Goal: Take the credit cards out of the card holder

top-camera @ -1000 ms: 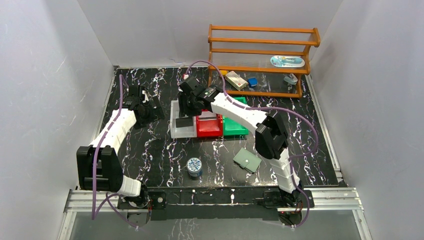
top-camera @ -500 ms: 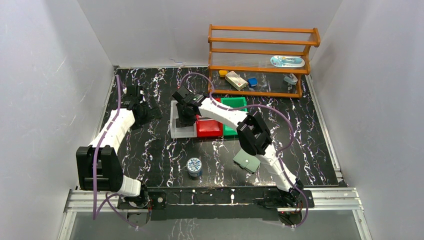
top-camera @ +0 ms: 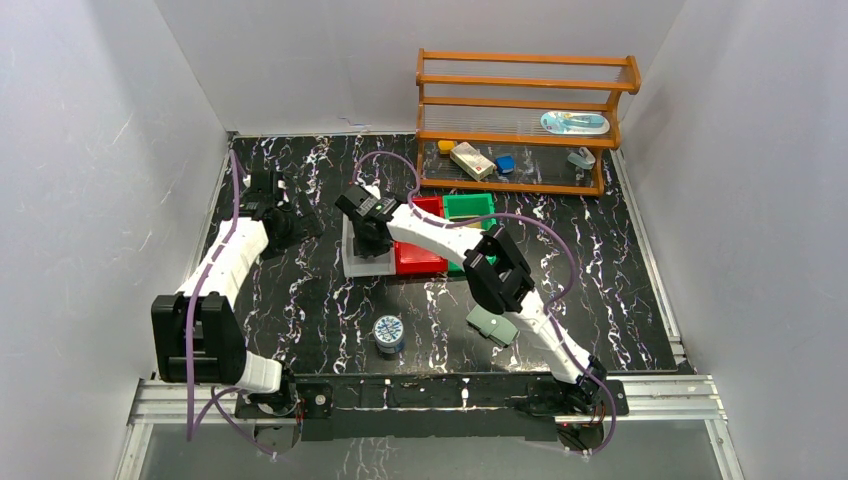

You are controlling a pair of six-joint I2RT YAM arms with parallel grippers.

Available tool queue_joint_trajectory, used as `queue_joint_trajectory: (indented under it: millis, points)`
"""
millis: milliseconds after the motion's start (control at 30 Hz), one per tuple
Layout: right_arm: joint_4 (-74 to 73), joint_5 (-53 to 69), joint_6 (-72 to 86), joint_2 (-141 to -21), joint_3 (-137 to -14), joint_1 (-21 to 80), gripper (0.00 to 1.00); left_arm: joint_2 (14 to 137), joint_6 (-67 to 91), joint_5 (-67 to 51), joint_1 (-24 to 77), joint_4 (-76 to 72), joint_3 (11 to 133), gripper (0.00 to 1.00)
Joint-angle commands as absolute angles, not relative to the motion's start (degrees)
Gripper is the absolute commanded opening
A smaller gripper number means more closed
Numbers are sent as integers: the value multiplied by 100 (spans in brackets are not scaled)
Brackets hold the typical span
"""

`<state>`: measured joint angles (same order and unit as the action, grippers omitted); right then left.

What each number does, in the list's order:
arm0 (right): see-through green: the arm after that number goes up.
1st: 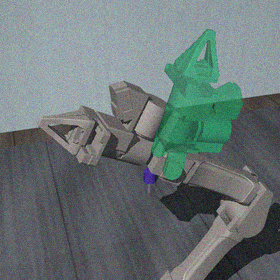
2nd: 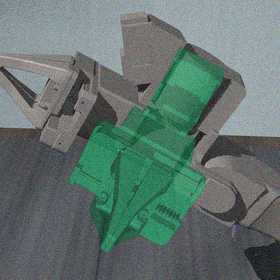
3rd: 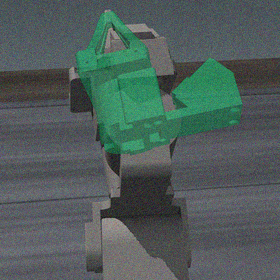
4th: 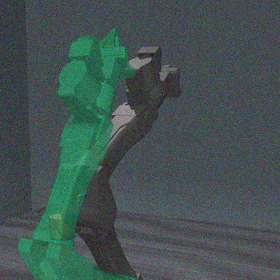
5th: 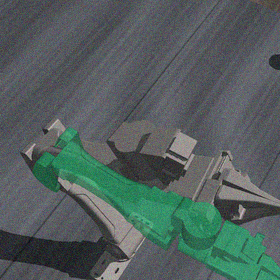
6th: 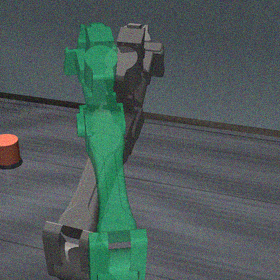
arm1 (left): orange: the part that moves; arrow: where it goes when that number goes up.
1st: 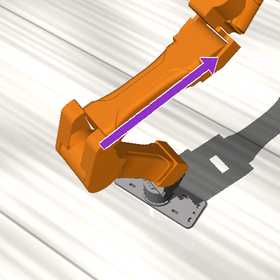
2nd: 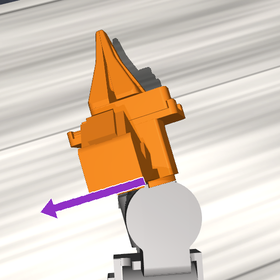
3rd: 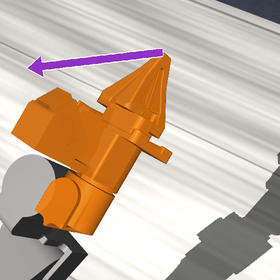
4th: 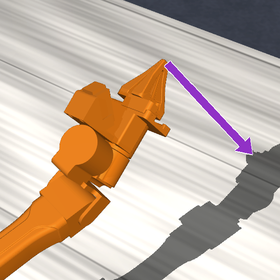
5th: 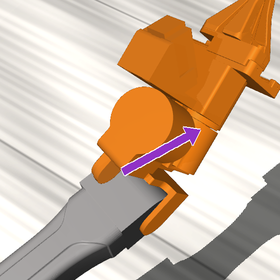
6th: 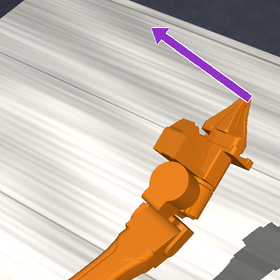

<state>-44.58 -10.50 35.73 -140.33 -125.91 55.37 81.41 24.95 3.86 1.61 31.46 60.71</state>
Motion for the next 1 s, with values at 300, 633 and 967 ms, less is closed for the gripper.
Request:
queue_joint_trajectory:
  millis: [300,633,967]
  points:
    - [-3747,-2372,3722,-14319,-12762,5557,35,7510,2435,207,115,3180,5968,97]
    - [-3680,-2034,3741,-14215,-12809,5593,34,7353,2410,222,116,3231,5923,97]
    - [-3602,-1785,3781,-13722,-12153,5801,31,7457,2370,-219,116,3053,5861,92]
